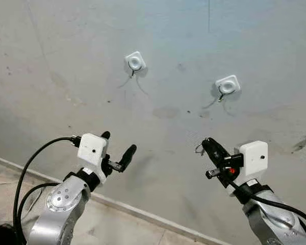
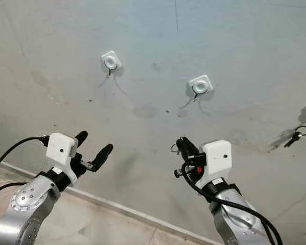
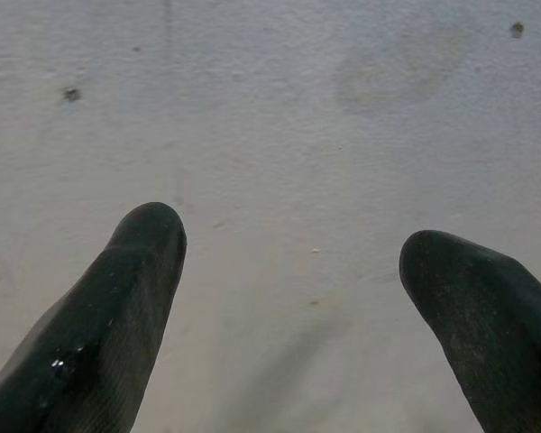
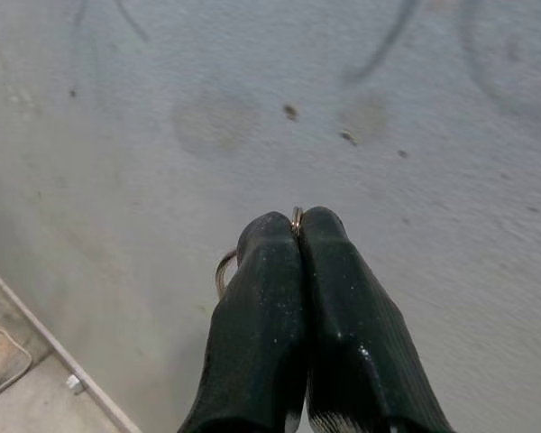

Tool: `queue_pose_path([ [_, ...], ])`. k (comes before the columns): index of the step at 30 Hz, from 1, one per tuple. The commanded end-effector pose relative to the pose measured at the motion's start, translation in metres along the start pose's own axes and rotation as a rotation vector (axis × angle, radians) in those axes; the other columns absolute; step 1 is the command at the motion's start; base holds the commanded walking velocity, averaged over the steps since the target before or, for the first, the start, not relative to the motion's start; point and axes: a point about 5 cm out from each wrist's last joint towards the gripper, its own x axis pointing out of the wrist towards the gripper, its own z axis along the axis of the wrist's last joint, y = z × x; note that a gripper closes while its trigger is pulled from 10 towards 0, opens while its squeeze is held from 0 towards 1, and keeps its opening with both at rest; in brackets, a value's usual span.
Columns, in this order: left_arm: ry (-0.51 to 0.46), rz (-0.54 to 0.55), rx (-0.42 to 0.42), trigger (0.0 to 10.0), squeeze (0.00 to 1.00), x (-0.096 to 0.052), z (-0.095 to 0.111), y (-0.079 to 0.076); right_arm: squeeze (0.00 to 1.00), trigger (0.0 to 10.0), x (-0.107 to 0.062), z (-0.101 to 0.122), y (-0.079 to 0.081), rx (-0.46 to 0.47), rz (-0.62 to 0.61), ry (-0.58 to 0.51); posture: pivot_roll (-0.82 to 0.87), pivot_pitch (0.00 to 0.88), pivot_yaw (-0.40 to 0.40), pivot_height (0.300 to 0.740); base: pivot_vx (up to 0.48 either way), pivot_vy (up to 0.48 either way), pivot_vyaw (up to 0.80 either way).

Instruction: Hang keys on a hook

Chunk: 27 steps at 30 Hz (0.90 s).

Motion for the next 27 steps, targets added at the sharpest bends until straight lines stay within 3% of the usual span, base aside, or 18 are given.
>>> queue_pose_path([
  [1,0.004,-0.007,0.008,10.0,0.0,0.003,0.001,-0.001,0.0,10.0,0.002,0.005,-0.002,-0.017,-0.014,-0.025,0.14,0.0,-0.046,0.74,0.0,0.0,0.0],
  [14,0.005,0.0,-0.006,10.0,0.0,0.01,0.002,-0.001,0.0,10.0,0.008,0.008,-0.002,-0.007,-0.043,-0.035,0.14,0.0,-0.045,0.74,0.0,0.0,0.0],
  [19,-0.007,-0.021,-0.001,10.0,0.0,0.014,0.005,-0.005,0.0,10.0,0.013,0.011,0.0,0.002,-0.048,-0.061,0.15,0.0,-0.042,0.74,0.0,0.0,-0.48],
  [27,-0.03,-0.112,0.134,10.0,0.0,0.015,0.01,-0.012,0.0,10.0,0.026,0.022,0.005,0.005,-0.051,-0.12,0.16,0.0,-0.039,0.74,0.0,0.0,0.0],
])
